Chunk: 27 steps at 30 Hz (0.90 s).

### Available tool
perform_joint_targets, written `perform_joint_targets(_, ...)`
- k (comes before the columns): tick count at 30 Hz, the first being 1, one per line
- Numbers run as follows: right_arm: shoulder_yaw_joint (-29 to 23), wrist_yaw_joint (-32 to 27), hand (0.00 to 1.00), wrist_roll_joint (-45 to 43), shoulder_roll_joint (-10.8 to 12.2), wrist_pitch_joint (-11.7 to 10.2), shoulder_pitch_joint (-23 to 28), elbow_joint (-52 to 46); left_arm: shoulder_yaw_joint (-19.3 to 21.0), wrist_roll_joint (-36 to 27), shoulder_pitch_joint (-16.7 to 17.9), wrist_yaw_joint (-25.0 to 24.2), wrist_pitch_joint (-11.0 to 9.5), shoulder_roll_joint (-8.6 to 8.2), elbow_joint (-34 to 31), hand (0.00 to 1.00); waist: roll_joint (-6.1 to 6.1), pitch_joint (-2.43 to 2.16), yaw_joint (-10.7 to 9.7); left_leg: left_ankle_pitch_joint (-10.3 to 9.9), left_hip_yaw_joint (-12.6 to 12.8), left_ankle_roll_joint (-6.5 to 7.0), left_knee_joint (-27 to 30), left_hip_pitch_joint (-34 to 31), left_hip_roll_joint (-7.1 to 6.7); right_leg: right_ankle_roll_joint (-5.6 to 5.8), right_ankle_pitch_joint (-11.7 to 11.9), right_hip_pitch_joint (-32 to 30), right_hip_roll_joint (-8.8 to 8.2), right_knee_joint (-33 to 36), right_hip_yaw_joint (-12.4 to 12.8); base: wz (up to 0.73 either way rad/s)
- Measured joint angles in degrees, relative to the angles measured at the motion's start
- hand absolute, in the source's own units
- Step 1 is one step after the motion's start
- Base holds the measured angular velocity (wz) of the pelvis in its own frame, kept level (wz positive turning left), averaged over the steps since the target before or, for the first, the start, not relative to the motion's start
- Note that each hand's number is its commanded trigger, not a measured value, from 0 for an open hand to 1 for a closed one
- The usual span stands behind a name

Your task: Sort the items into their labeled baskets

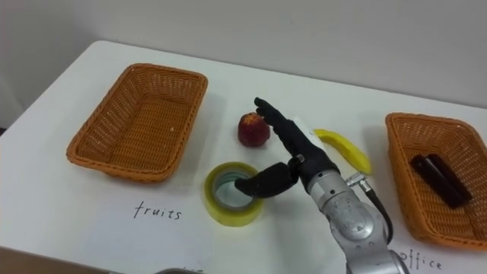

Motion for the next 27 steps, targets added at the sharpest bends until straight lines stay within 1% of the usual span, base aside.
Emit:
perform_joint_targets(2,0.7,-0.8,0.0,-1.0,0.0,0.0,-0.2,2.0,-0.5,0.1,0.1,0.3,0.1,0.13,0.0,0.0,-0.26,0.12,0.3,0.0,0.0,0.0,0.1,-0.1,-0.01,0.0,0.0,0.1,-0.02,0.0,-0.1,0.02)
perform_joint_targets(4,1.6,-1.2,0.0,-2.2,0.0,0.3,-0.4,4.0,-0.5,0.1,0.2,0.3,0.2,0.11,0.0,0.0,-0.61,0.39,0.4,0.0,0.0,0.0,0.2,-0.1,-0.02,0.0,0.0,0.1,-0.04,0.0,-0.1,0.0)
perform_joint_targets(6,1.7,-1.2,0.0,-2.5,-0.1,0.4,-0.6,4.5,-0.5,0.1,0.3,0.3,0.4,0.03,0.1,0.0,-0.66,0.43,0.5,0.0,-0.1,0.01,0.2,-0.1,-0.05,0.0,0.0,0.1,-0.03,0.0,-0.1,0.0)
perform_joint_targets(10,1.7,-1.2,0.0,-2.9,-0.1,0.4,-2.6,6.7,-0.5,0.1,0.2,0.9,0.6,-0.02,0.5,0.0,-0.53,0.41,0.5,0.0,-0.3,0.02,0.2,-0.2,-0.11,0.0,0.0,0.0,-0.04,0.0,0.0,0.0)
perform_joint_targets(17,1.7,-1.2,0.0,-3.0,-0.1,0.4,-2.7,7.0,-0.5,0.1,0.1,1.2,1.4,-0.02,0.5,0.0,0.1,0.36,0.5,0.0,-0.4,0.02,0.2,-0.2,-0.11,0.0,0.0,0.0,-0.03,0.0,-0.1,0.0)
perform_joint_targets(21,1.7,-1.2,0.0,-2.9,-0.1,0.4,-2.8,7.5,-0.5,0.1,0.1,1.4,1.6,-0.02,0.4,0.0,0.44,0.23,0.5,0.0,-0.4,0.02,0.2,-0.2,-0.13,0.0,0.0,0.0,-0.06,0.0,-0.2,0.0)
perform_joint_targets(27,2.2,-1.2,0.0,-3.5,0.0,0.4,-3.3,8.0,-0.9,0.1,-0.1,1.4,1.7,-0.03,0.4,0.0,0.49,0.22,0.5,0.0,-0.3,0.06,0.2,-0.2,-0.16,0.0,0.0,0.0,-0.08,0.0,-0.2,0.0)
